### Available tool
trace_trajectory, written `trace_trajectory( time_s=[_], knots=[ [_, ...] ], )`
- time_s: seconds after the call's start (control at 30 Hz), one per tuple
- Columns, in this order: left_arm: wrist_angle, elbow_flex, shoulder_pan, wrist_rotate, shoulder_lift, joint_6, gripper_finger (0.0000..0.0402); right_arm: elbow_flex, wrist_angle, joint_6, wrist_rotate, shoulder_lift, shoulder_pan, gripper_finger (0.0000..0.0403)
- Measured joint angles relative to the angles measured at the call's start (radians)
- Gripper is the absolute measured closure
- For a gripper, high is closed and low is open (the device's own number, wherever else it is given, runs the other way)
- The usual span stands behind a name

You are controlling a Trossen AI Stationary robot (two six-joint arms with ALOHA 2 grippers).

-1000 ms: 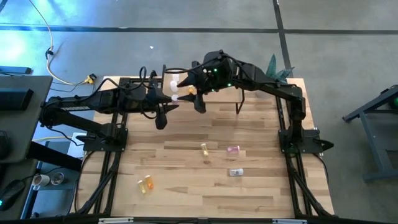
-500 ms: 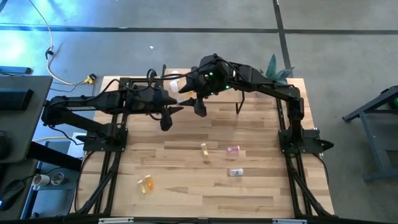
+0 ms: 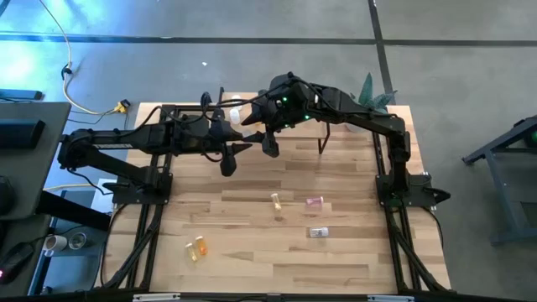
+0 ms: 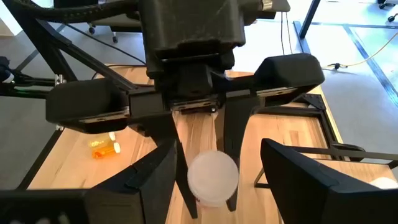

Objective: Pick and place medicine bottles onto shelf by color
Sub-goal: Put the top pink pill bottle aligned with the other pink pill bottle on the shelf

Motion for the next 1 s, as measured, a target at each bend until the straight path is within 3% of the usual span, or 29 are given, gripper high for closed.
trace_trajectory(
  time_s=[0.37,0.7,1.0],
  knots=[
    [0.014,0.000,0.002,-0.013,0.019,0.009,0.0305,0.000,-0.043,0.000,0.000,0.000,0.000,0.0228],
    [0.013,0.000,0.002,-0.015,0.019,0.018,0.0305,0.000,-0.073,0.000,0.001,0.000,-0.002,0.0237],
    [0.012,0.000,0.002,-0.015,0.019,0.017,0.0305,0.000,-0.071,0.002,0.003,0.000,-0.002,0.0295]
  ],
)
